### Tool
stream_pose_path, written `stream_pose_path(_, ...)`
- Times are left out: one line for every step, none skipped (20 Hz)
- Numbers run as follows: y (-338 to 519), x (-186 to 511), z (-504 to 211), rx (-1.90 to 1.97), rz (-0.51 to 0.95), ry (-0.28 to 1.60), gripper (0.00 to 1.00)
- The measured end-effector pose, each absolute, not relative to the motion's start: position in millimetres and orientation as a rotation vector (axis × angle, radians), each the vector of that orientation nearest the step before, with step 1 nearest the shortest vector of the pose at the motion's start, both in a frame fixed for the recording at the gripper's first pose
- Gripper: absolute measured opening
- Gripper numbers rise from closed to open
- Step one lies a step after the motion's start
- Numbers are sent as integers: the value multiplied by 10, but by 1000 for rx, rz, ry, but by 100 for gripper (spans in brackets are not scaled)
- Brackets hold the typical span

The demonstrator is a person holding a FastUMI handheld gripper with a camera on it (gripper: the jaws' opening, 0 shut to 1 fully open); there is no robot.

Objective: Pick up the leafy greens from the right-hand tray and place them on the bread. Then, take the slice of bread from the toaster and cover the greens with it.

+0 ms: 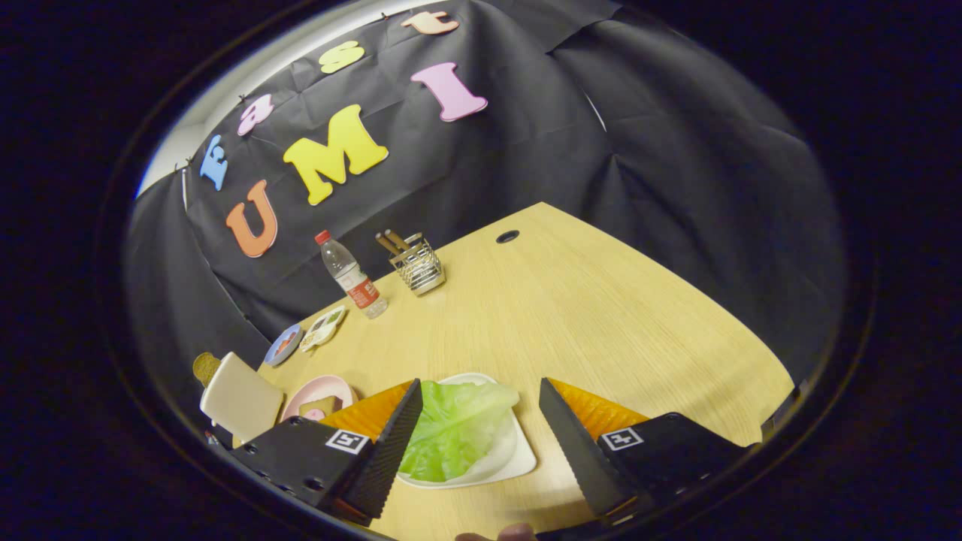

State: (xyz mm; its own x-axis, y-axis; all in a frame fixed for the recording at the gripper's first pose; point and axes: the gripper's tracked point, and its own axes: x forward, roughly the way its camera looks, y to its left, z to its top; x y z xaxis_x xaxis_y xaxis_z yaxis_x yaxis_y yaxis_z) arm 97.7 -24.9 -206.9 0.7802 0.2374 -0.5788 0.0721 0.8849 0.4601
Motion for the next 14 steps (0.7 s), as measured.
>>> stream_pose_path(-235,991,-2115,482,97,687,96)
stream_pose_path(-226,1028,-2149,484,100,691,96)
stream_pose_path(-224,1059,-2174,490,99,698,96)
stream_pose_path(-231,1090,-2198,497,100,702,96)
stream_pose_path(-226,1088,-2245,502,103,709,96)
stream_pose_path(-228,1096,-2284,507,103,719,96)
stream_pose_path(-208,1118,-2320,512,108,728,96)
stream_pose_path(-202,1135,-2357,504,108,742,96)
stream_pose_path(-181,1157,-2382,509,113,751,93)
stream_pose_path(-159,1162,-2390,507,112,756,93)
stream_pose_path(-153,1178,-2393,503,116,763,81)
stream_pose_path(-133,1176,-2419,498,122,771,77)
stream_pose_path(-152,1168,-2417,484,117,776,65)
stream_pose_path(-168,1176,-2444,481,107,778,53)
